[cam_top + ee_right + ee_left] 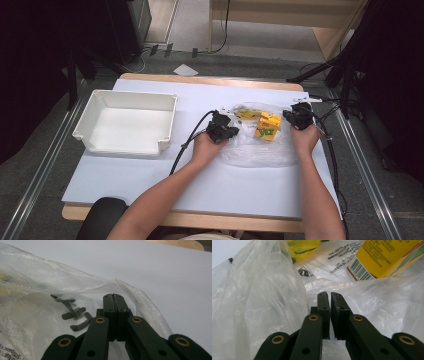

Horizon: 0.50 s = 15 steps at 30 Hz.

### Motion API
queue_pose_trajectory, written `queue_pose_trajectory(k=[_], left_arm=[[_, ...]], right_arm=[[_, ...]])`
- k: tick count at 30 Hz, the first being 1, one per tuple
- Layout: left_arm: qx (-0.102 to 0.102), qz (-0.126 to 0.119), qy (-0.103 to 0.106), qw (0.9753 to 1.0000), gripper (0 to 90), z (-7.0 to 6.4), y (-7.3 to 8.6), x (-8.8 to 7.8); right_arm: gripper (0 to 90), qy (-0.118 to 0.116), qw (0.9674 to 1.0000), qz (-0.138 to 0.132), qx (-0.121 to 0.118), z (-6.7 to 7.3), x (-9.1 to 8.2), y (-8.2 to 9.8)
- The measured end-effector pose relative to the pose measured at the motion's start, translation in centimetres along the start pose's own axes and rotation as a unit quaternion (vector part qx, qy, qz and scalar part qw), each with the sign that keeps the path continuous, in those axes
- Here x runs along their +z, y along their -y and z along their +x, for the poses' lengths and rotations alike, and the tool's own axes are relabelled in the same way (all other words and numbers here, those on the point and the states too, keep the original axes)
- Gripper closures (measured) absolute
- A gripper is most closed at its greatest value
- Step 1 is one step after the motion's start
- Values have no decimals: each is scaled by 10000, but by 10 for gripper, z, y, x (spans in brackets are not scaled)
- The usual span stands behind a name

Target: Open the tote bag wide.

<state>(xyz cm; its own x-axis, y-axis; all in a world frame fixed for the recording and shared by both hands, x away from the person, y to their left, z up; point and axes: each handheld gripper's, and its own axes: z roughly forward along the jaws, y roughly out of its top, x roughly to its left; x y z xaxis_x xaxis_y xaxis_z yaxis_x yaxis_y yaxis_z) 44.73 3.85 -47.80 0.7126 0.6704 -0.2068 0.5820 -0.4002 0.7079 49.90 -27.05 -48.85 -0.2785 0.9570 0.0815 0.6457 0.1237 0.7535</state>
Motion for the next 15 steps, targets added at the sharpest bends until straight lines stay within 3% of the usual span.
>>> queue_pose_trajectory(k=[5, 11, 15], left_arm=[[63, 14, 33, 10000, 871, 0, 2, -2], [-24, 54, 125, 9999, 857, -2, -1, -4], [97, 22, 229, 9997, 842, -8, -9, -12]], right_arm=[[900, 3, 10000, -42, -52, 0, 0, 2], [900, -86, 9999, 58, 55, -2, -2, 0], [900, -189, 9998, -22, 64, -1, -13, -6]])
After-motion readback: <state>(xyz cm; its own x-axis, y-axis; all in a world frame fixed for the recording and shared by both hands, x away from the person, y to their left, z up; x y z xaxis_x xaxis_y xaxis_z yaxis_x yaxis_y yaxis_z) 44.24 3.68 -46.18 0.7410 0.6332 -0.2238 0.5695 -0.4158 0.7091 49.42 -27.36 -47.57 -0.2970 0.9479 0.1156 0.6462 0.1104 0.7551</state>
